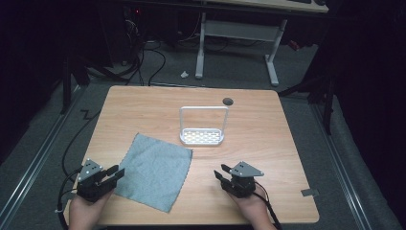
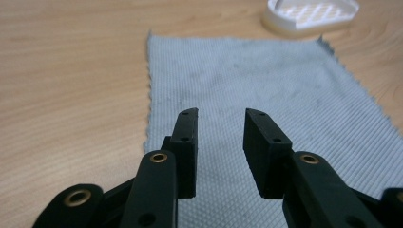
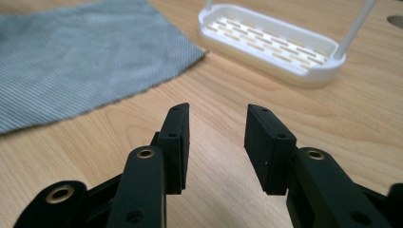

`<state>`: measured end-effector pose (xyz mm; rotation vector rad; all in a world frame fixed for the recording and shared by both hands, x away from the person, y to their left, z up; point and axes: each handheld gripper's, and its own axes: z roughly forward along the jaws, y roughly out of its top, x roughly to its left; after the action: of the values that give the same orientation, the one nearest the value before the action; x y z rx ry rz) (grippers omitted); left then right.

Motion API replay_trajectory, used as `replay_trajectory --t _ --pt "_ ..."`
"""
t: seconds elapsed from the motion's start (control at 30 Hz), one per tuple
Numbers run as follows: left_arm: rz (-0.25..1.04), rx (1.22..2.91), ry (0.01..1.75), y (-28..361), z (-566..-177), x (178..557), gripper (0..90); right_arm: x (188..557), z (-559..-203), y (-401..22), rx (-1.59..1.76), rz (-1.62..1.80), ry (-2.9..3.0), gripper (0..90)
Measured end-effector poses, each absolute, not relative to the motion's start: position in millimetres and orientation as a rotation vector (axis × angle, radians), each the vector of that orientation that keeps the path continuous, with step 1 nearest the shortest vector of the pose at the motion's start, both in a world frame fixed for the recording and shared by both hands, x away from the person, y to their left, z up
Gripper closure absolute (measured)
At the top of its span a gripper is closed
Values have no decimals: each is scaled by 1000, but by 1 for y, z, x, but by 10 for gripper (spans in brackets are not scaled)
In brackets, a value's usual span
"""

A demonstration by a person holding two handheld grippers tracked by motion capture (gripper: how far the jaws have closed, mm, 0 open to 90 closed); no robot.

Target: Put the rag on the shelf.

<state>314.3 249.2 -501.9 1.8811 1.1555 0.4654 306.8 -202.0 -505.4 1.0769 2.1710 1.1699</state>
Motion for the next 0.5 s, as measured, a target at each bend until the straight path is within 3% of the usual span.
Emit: replay_trajectory --t 0.27,0.33,0.43,0.5 --pt "391 1947 1176 242 -519 326 679 308 -509 -207 1091 1137 2184 616" --pt "369 1981 1150 237 -519 325 729 308 -509 -207 1082 1136 2190 617" --pt "307 2035 1089 224 -519 322 874 308 -509 -205 1073 1151 2197 639" --pt "257 2071 1047 211 -521 320 898 308 -508 -203 1053 1155 2211 664"
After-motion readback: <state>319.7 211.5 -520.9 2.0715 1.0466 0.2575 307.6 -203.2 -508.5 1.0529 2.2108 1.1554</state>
